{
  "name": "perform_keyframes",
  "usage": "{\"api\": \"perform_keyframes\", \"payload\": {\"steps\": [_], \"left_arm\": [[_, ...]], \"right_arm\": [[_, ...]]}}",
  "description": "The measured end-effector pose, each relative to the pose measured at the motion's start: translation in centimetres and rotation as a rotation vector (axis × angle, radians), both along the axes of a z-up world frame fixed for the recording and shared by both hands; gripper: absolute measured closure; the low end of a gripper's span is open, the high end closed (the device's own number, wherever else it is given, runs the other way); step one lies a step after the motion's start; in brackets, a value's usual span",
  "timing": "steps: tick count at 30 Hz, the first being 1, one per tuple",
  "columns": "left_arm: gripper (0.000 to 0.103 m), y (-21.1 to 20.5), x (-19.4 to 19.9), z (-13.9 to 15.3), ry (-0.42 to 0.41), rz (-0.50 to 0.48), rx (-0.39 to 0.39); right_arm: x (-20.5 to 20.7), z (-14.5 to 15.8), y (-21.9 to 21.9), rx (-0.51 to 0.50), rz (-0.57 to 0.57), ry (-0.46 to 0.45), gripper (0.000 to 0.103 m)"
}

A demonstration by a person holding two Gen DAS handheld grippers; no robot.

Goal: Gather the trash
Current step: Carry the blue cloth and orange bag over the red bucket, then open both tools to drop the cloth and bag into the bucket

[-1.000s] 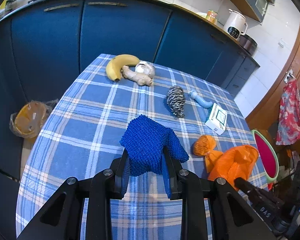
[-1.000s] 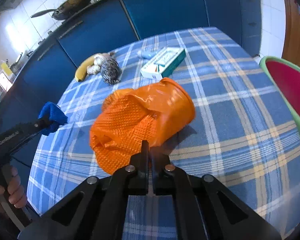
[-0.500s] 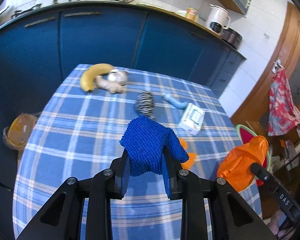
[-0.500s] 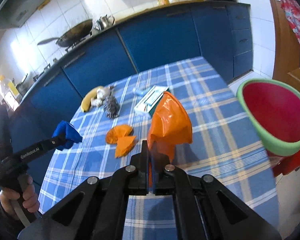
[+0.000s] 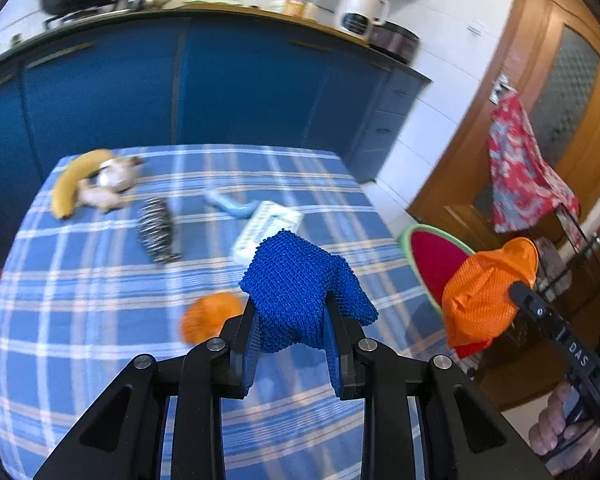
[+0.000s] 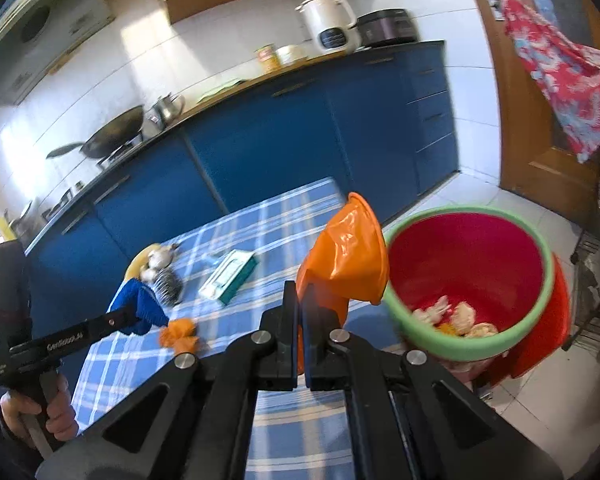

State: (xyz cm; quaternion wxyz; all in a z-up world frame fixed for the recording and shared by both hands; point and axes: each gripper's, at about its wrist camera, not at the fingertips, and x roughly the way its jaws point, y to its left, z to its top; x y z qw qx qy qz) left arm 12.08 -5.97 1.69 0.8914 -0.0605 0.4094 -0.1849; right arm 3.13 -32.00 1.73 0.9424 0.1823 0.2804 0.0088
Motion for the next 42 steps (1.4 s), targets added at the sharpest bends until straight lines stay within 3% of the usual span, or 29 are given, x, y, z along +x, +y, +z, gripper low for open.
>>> {"api": "perform_keyframes", "payload": {"steps": [13,29,34,42], "left_arm": [[0.075,-10.2,1.1,-0.4,0.01,-0.177,0.036],[0.074,-20.7,2.7,-2.7,0.002,-0.33,0.107],[0.069,-22.9,3.3,-3.3,-0.008,-0.354,0.113],[0.05,-24.3,3.5,-3.8,-0.008,-0.353,0.134]], "right_arm": [[-0.1,-1.7,-8.5,0.013,-0.164,0.027,0.099],[0.7,-6.1,-12.8,0.073,-0.245,0.101,0.096],[0.2,-6.9,-14.1,0.101,-0.274,0.109,0.075],[-1.0,-7.9,-15.1,0.14,-0.317,0.114,0.069]]}}
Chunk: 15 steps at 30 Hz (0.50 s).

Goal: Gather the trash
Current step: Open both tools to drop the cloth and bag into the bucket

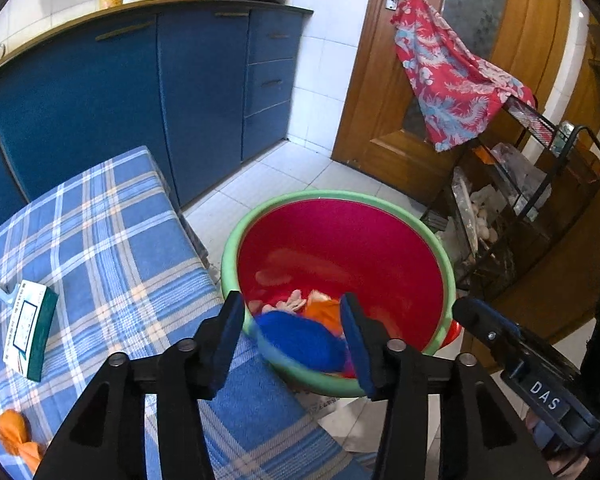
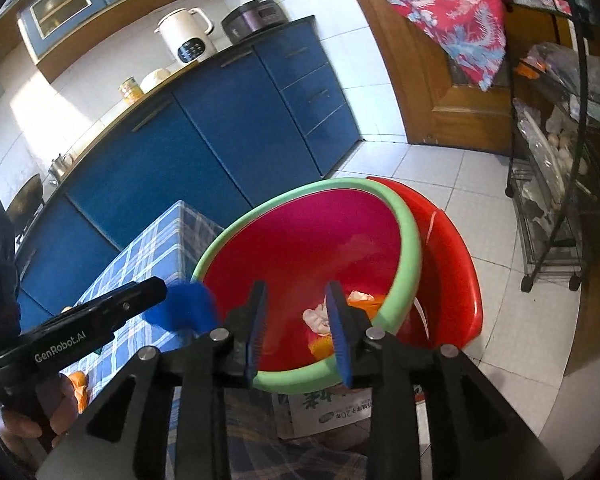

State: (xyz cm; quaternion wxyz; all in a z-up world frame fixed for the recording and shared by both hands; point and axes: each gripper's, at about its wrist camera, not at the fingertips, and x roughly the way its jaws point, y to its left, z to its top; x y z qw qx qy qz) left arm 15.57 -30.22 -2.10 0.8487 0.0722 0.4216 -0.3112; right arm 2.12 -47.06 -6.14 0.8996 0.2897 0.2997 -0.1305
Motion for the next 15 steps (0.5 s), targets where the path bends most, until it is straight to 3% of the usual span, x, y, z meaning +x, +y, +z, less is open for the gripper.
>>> {"api": "perform_keyframes", "payload": {"steps": [4,15], "left_arm": [[0.049,0.2,0.0,-0.3,0.008,0.016,0.01],[0.049,3.2,-0.9,0.3,-0.004,0.084,0.023]], "right_arm": [[-0.3,-0.2,-0.1,0.015,-0.019,0.002,0.062],[-1.0,0.5,1.2,0.029,-0.003,-0.01,0.06]]}}
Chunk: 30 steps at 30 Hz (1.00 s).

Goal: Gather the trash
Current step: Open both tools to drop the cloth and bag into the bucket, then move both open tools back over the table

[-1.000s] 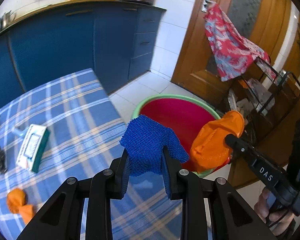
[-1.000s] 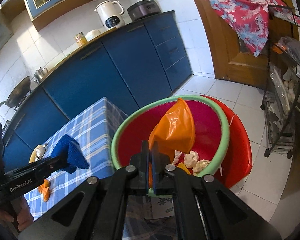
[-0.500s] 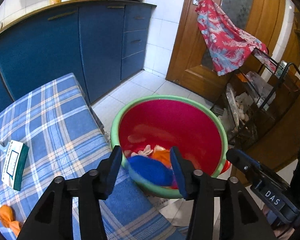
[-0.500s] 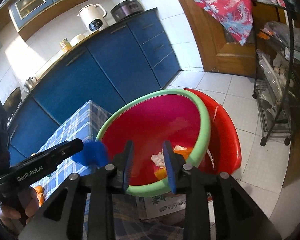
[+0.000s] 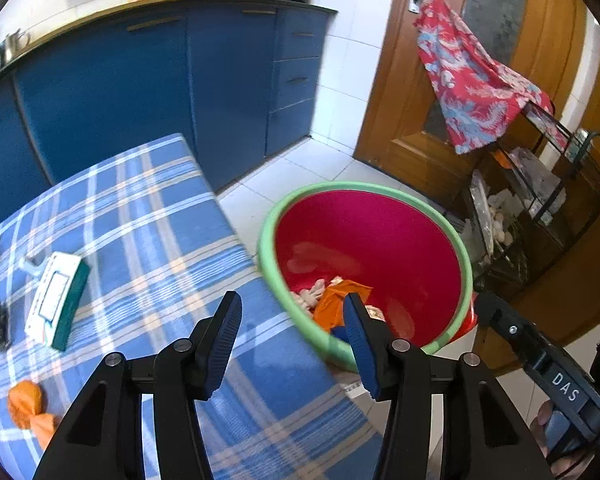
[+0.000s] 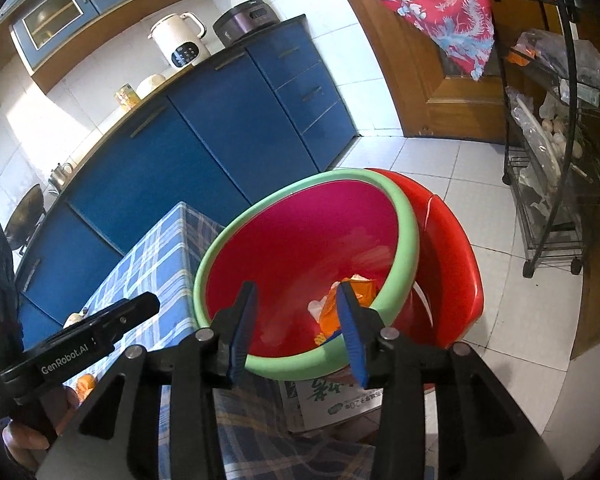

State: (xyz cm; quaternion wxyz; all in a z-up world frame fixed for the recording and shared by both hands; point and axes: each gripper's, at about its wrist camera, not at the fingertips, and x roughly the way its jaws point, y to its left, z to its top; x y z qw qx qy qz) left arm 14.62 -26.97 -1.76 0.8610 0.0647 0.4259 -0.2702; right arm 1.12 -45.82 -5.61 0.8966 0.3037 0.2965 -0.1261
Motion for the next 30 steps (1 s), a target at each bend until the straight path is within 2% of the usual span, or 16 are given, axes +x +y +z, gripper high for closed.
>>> {"api": "perform_keyframes", "payload": {"steps": [13,30], "left_arm": [[0.049,7.4,-0.1,1.1,-0.012,0.15,-0.029],[0.048,20.4,1.3,1.9,-0.057,0.385,-0.054]], "right_arm": [[1.3,2.0,5.0,-0.011,0.114,-0.024,0.051],[4.9,3.9,13.5,-0.06,0.276,0.009,0.049]]}}
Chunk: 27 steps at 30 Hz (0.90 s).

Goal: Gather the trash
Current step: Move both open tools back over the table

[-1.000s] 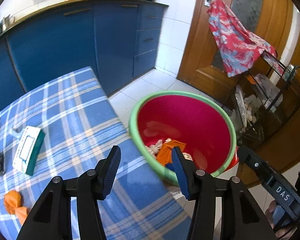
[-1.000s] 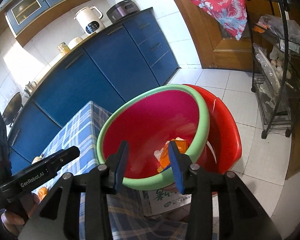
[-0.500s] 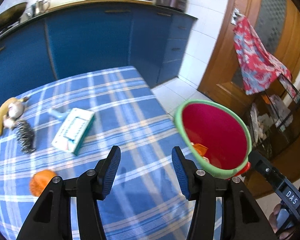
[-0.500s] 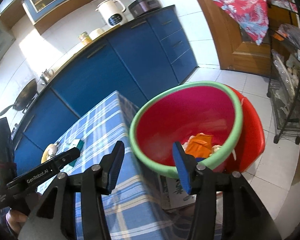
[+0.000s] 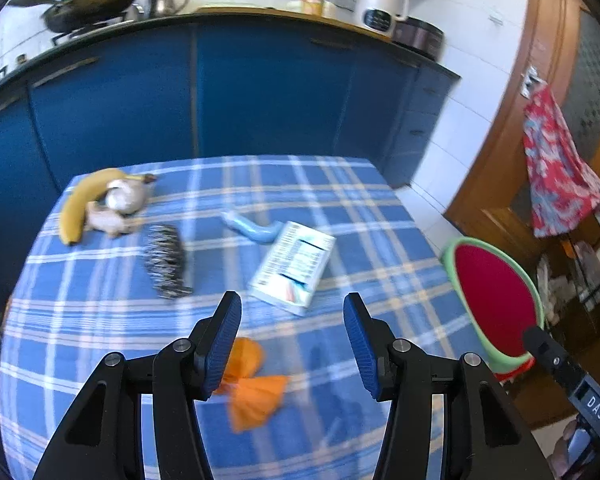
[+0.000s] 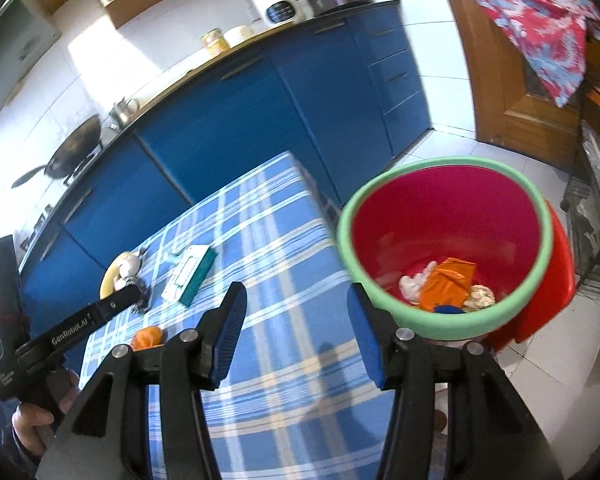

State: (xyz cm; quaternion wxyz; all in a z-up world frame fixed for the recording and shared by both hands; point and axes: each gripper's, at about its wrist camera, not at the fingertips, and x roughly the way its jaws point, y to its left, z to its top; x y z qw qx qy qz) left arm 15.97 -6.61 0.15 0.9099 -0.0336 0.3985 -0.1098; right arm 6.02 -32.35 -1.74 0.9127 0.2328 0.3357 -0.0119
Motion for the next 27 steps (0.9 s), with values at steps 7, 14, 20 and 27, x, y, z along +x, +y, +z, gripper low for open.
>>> {"api": "perform_keyframes", "payload": {"steps": [7,14,20,27], "left_arm": [[0.048,5.0,1.6,-0.5,0.003,0.093,-0.002],[0.048,8.1,4.2,-2.1,0.039,0.159,-0.011],[0.048,9.2,6.4,-3.9,0.069,0.182,-0.046],[0.048,8.4,8.3,-5.9,0.111,0.183,-0.045]], "right_arm": [[2.5,0.3,3.9,-0.024,0.061,0.024,0.049],[6.0,0.1,7.3,-0.047,0.103,0.064,0.048],[8.8,-0.4,9.9,-0.07,0.15,0.083,0.043],[11.7,-1.8,11.4,-0.08,0.165,0.124,0.039]]}}
